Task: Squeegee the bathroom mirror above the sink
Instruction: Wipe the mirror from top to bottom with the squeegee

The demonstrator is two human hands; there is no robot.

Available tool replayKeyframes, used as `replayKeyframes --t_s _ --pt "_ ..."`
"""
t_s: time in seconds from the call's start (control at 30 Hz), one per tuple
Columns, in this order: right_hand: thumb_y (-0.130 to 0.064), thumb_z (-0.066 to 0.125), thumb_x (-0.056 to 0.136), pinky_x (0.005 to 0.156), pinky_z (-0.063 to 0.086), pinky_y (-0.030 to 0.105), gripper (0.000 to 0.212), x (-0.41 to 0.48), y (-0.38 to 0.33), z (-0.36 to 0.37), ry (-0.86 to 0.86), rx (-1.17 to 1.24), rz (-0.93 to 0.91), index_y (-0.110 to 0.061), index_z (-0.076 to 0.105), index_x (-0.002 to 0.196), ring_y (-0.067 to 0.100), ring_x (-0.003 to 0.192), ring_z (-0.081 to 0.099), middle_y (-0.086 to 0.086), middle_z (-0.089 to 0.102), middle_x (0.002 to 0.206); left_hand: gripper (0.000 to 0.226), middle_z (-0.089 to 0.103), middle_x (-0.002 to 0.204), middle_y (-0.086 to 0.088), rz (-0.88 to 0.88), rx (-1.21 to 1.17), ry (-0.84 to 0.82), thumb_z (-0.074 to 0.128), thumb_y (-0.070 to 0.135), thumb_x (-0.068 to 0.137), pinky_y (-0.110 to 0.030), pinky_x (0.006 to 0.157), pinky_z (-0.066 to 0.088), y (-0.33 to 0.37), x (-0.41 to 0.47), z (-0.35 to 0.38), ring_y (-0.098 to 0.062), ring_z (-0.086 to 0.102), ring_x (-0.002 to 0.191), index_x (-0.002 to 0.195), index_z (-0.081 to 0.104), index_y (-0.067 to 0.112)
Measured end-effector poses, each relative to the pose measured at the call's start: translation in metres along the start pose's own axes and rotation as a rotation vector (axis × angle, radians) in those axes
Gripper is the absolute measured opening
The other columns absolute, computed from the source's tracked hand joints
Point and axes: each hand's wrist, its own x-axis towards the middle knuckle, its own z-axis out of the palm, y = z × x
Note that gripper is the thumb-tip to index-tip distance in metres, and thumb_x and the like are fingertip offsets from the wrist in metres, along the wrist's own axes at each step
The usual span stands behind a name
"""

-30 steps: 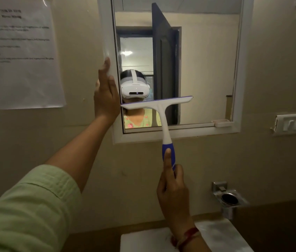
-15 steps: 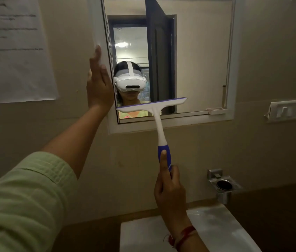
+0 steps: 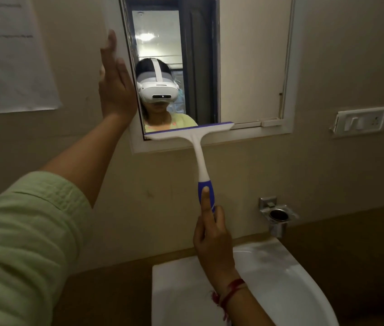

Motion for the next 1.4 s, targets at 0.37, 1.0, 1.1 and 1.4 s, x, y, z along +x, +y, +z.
replayKeyframes --t_s 0.37,1.0,1.1,1.4 --pt "-0.029 0.037 0.096 0.048 0.041 0.008 0.044 0.047 -0.021 -0.032 0.29 0.444 0.05 -0.041 0.028 0.138 0.0 0.056 0.05 -0.021 0.056 0.091 0.044 0.034 0.147 0.008 -0.016 -0.032 -0.039 0.023 0.023 0.1 -0.009 0.101 0.026 0.006 0.001 -0.004 -0.003 0.036 0.127 0.144 0.023 0.016" --pt "-0.015 0.039 0.1 0.067 0.044 0.005 0.043 0.289 -0.052 -0.159 0.48 0.296 -0.267 -0.012 0.032 0.142 -0.01 0.07 0.05 -0.021 0.051 0.101 0.042 0.045 0.14 -0.012 -0.081 0.024 -0.033 0.03 0.022 0.101 -0.035 0.079 0.041 0.013 -0.001 -0.006 -0.039 0.055 0.106 0.142 0.027 0.029" --pt "-0.015 0.039 0.1 0.075 0.048 0.01 0.044 0.312 -0.06 -0.165 0.484 0.291 -0.28 -0.014 0.031 0.143 -0.003 0.085 0.055 -0.001 0.056 0.125 0.042 0.049 0.136 -0.017 -0.072 0.037 -0.018 0.031 0.022 0.101 -0.037 0.074 0.041 0.011 -0.002 -0.006 -0.044 0.057 0.098 0.142 0.028 0.03" --pt "-0.016 0.04 0.099 0.094 0.051 0.035 0.044 0.364 -0.072 -0.158 0.415 0.255 -0.271 -0.012 0.033 0.142 0.028 0.111 0.056 0.018 0.051 0.134 0.042 0.052 0.13 -0.02 -0.066 0.041 -0.038 0.029 0.026 0.1 -0.032 0.063 0.036 0.014 -0.003 -0.009 -0.042 0.059 0.078 0.141 0.026 0.035"
